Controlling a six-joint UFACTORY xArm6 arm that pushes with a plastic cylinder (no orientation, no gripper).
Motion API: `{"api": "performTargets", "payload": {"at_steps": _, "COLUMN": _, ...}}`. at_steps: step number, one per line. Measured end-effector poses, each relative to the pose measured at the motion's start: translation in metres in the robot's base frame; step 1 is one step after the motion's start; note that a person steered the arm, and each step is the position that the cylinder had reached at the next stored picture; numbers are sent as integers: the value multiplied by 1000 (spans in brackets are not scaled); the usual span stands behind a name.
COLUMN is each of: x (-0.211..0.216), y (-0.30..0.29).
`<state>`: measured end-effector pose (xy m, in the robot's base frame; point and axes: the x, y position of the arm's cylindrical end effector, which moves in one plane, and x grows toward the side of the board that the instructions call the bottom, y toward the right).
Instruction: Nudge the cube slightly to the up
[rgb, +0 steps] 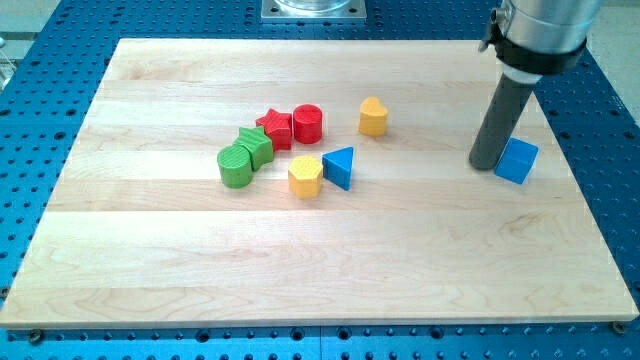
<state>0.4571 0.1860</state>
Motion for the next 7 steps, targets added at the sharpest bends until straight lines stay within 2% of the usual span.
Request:
{"api": "performTargets", "payload": {"at_steps": 1, "x": 86, "y": -17}}
{"api": "performTargets", "payload": {"at_steps": 2, "x": 43, "y": 4}}
{"api": "performTargets", "payload": {"at_steps": 4, "x": 8, "y": 58}}
{"api": "performTargets", "payload": {"at_steps": 5, "x": -10, "y": 39}}
{"api": "performTargets", "payload": {"at_steps": 6, "x": 45, "y": 39}}
{"api": "performTargets", "payload": {"at_steps": 7, "x": 53, "y": 37}}
